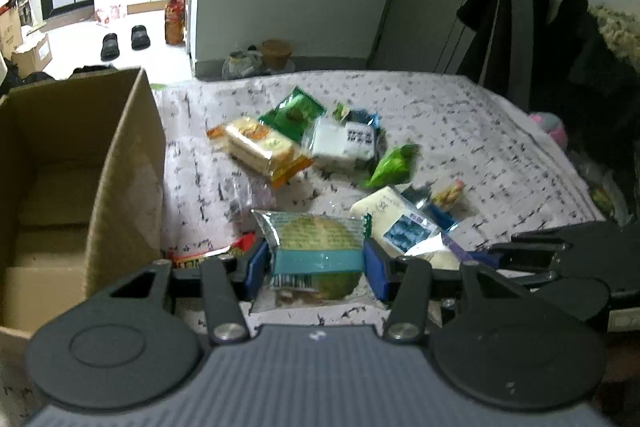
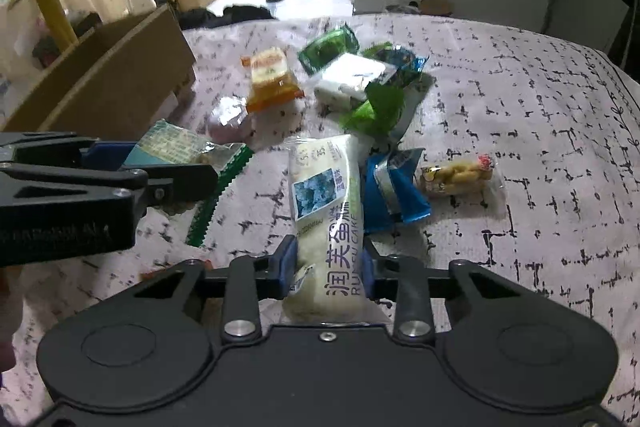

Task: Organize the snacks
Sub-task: 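Lift the white cake bar with the right gripper while the left lifts the green cake, then lower both held snacks into the cardboard box and open both grippers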

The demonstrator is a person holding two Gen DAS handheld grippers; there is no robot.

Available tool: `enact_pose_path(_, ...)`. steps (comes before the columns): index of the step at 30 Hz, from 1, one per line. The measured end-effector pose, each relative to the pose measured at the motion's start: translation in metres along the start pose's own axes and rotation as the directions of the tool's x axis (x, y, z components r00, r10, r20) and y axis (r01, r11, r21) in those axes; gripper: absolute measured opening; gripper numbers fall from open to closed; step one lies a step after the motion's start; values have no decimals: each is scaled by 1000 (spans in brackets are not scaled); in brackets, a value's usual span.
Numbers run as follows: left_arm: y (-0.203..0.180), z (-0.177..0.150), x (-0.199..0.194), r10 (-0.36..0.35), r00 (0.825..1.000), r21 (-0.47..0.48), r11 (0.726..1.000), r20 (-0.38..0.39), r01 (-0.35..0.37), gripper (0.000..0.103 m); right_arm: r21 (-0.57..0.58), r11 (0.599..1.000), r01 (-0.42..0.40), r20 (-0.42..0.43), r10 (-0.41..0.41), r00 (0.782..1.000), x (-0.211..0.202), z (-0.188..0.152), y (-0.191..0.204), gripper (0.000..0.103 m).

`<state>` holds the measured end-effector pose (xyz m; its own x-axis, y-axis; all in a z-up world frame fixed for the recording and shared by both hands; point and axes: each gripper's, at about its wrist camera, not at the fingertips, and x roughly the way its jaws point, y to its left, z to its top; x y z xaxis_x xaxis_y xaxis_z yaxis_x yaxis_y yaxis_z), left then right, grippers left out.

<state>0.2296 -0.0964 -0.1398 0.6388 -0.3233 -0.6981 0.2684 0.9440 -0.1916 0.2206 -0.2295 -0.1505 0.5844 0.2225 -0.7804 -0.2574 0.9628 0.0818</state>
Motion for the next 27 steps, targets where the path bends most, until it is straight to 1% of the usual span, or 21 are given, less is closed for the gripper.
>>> enact_pose_path(8, 3, 16, -26, 4, 998, -19, 1000, 65, -3, 50, 16, 998, -57, 77, 55, 996, -24, 13, 10, 30)
enact_pose_path(14, 19, 30, -49, 47, 992, -69, 997, 119, -39, 50, 52, 992, -119, 111, 113, 987, -30, 30, 20, 30)
enact_pose_path(19, 36, 41, -66, 82, 986, -94, 993, 149, -68, 50, 48, 985, -164, 149, 156, 976, -33, 54, 34, 30)
enact_pose_path(23, 48, 42, -72, 118, 981, -102, 990, 157, -103, 50, 37, 978, -203, 179, 194, 965, -36, 71, 50, 30)
enact_pose_path(27, 59, 42, -76, 135, 978, -114, 986, 156, -118, 50, 51, 971, -236, 192, 222, 956, -36, 84, 62, 30)
